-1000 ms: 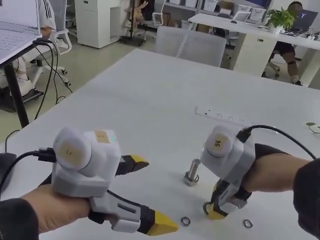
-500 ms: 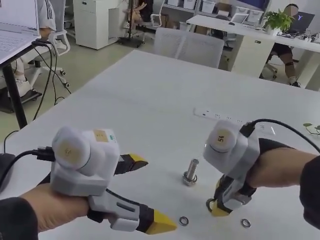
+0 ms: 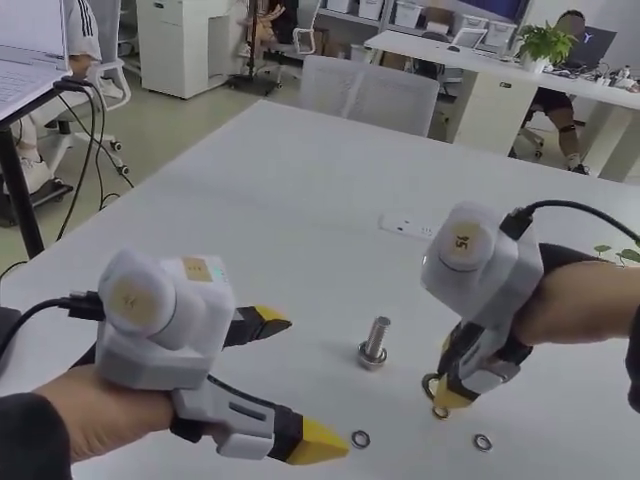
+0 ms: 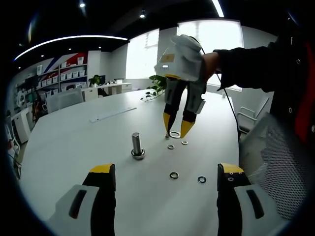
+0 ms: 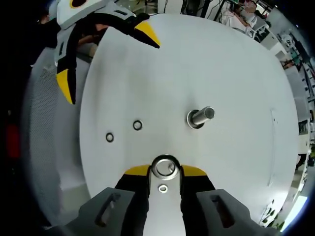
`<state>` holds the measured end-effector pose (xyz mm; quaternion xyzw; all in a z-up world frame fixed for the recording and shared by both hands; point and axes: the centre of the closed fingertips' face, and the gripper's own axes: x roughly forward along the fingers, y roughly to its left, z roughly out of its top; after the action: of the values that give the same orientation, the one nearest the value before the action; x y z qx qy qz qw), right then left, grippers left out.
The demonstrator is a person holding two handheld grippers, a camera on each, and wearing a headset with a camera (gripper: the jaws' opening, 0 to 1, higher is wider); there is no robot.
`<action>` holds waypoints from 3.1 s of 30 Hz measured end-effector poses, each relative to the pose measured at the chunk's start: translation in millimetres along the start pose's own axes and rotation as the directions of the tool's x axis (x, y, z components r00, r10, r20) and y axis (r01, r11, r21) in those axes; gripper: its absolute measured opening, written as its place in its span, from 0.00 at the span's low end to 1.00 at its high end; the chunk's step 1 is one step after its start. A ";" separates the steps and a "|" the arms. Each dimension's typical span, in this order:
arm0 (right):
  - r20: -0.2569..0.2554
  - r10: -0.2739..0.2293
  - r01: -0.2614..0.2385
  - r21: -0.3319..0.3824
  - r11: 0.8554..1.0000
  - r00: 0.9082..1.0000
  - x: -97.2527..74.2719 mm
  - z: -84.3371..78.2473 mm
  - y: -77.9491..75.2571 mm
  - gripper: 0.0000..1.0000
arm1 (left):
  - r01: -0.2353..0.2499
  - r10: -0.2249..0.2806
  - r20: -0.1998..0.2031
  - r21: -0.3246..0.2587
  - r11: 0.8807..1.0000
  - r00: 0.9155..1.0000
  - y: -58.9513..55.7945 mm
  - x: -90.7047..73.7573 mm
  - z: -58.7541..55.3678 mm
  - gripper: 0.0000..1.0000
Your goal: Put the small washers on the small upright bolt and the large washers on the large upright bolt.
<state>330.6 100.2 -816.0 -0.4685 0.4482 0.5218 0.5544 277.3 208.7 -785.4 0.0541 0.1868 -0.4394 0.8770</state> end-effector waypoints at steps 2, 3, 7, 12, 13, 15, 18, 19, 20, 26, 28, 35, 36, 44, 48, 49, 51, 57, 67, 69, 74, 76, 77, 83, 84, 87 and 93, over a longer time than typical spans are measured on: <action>-0.001 -0.006 0.006 -0.004 1.000 1.000 -5.1 1.4 -2.3 0.24 | 0.001 -0.001 0.001 0.001 1.000 1.000 -0.1 0.2 0.4 0.85; 0.000 -0.010 0.010 -0.006 1.000 1.000 -7.1 2.1 -3.4 0.24 | 0.001 -0.001 0.002 0.001 1.000 1.000 -0.1 0.2 0.5 0.85; 0.002 -0.026 0.026 -0.019 0.999 1.000 -17.6 8.1 -9.6 0.24 | 0.001 -0.001 0.004 0.001 1.000 1.000 0.3 -0.3 1.1 0.85; 0.012 -0.044 0.044 -0.039 0.998 0.999 -28.2 19.4 -17.9 0.24 | -0.001 0.001 0.007 0.000 1.000 1.000 0.5 -0.7 1.8 0.85; 0.015 -0.046 0.047 -0.042 0.998 0.999 -30.0 21.7 -19.3 0.24 | -0.001 0.001 0.007 0.001 1.000 1.000 0.7 -0.8 1.8 0.85; 0.020 -0.051 0.052 -0.051 0.997 0.998 -34.2 27.3 -21.9 0.24 | -0.003 0.003 0.008 0.000 1.000 1.000 1.2 -1.1 2.0 0.85; 0.024 -0.058 0.059 -0.066 0.996 0.998 -37.8 34.2 -26.6 0.24 | -0.005 0.005 0.009 -0.001 1.000 1.000 2.2 -1.4 1.9 0.85; 0.024 -0.058 0.060 -0.068 0.996 0.998 -38.2 35.1 -26.8 0.24 | -0.005 0.005 0.009 -0.002 1.000 1.000 2.3 -1.4 1.9 0.85; 0.027 -0.061 0.063 -0.075 0.995 0.998 -39.9 38.0 -27.4 0.24 | -0.005 0.005 0.009 -0.003 1.000 1.000 2.5 -1.5 1.8 0.85; 0.027 -0.062 0.065 -0.100 0.993 0.998 -40.8 49.8 -34.3 0.24 | -0.012 0.012 0.013 -0.009 1.000 1.000 5.2 -2.2 1.0 0.85; 0.029 -0.064 0.066 -0.111 0.992 0.998 -41.3 54.5 -36.5 0.24 | -0.015 0.015 0.013 -0.011 1.000 1.000 5.8 -2.5 0.5 0.85; 0.020 -0.054 0.056 -0.137 0.989 0.998 -35.5 64.9 -40.3 0.24 | -0.034 0.035 0.016 -0.028 0.999 0.999 11.7 -7.3 -3.6 0.85; 0.019 -0.052 0.055 -0.138 0.989 0.998 -34.3 65.7 -40.7 0.24 | -0.036 0.036 0.017 -0.031 0.999 0.999 12.0 -7.7 -4.1 0.85; 0.004 -0.034 0.034 -0.138 0.990 0.999 -17.2 67.0 -53.9 0.24 | -0.049 0.050 0.014 -0.043 0.998 0.999 13.7 -10.2 -9.8 0.85; 0.001 -0.021 0.021 -0.132 0.991 1.000 -12.5 66.9 -52.8 0.24 | -0.055 0.055 0.011 -0.050 0.997 0.998 15.7 -11.7 -11.7 0.85; 0.001 -0.021 0.021 -0.133 0.991 1.000 -11.8 66.9 -52.5 0.24 | -0.057 0.057 0.012 -0.049 0.997 0.998 16.1 -11.9 -11.8 0.85; 0.002 -0.017 0.017 -0.132 0.991 1.000 -10.3 67.7 -51.8 0.24 | -0.058 0.058 0.009 -0.051 0.997 0.998 16.7 -11.9 -12.5 0.85; -0.001 -0.003 0.003 -0.134 0.991 1.000 -4.5 69.5 -49.7 0.24 | -0.061 0.061 0.007 -0.054 0.997 0.998 17.6 -11.3 -13.3 0.85; -0.018 0.007 -0.010 -0.136 0.991 1.000 2.3 67.9 -48.6 0.24 | -0.065 0.065 0.006 -0.061 0.996 0.998 19.9 -11.1 -15.5 0.85; -0.021 0.011 -0.013 -0.134 0.991 1.000 3.2 67.9 -49.1 0.24 | -0.063 0.064 0.005 -0.063 0.996 0.998 19.8 -11.3 -15.7 0.85; -0.022 0.015 -0.018 -0.135 0.991 1.000 5.8 69.3 -51.3 0.24 | -0.065 0.065 0.005 -0.064 0.996 0.998 20.8 -11.6 -16.0 0.85; -0.025 0.016 -0.020 -0.136 0.991 1.000 8.6 70.0 -53.2 0.24 | -0.065 0.065 0.005 -0.065 0.996 0.998 21.5 -11.7 -16.1 0.85; -0.027 0.018 -0.022 -0.135 0.991 0.999 9.4 69.5 -53.5 0.24 | -0.065 0.065 0.005 -0.065 0.996 0.998 21.8 -11.8 -16.3 0.85; -0.034 0.021 -0.025 -0.135 0.991 0.999 12.5 68.7 -54.2 0.24 | -0.066 0.067 0.004 -0.067 0.996 0.998 23.0 -12.1 -17.2 0.84; -0.036 0.023 -0.027 -0.135 0.990 0.999 13.1 68.7 -53.5 0.24 | -0.066 0.066 0.005 -0.067 0.996 0.998 23.2 -12.1 -17.2 0.84; -0.045 0.020 -0.027 -0.140 0.990 0.999 16.7 67.8 -52.9 0.24 | -0.066 0.066 0.003 -0.068 0.996 0.998 23.5 -12.0 -17.9 0.84; -0.049 0.025 -0.031 -0.138 0.990 0.998 24.0 66.9 -55.3 0.24 | -0.067 0.067 0.002 -0.071 0.995 0.998 23.8 -12.4 -19.9 0.84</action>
<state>387.6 169.2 -826.2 -0.5118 0.4304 0.5481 0.5024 283.8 237.7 -800.8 0.0279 0.1984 -0.4030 0.8930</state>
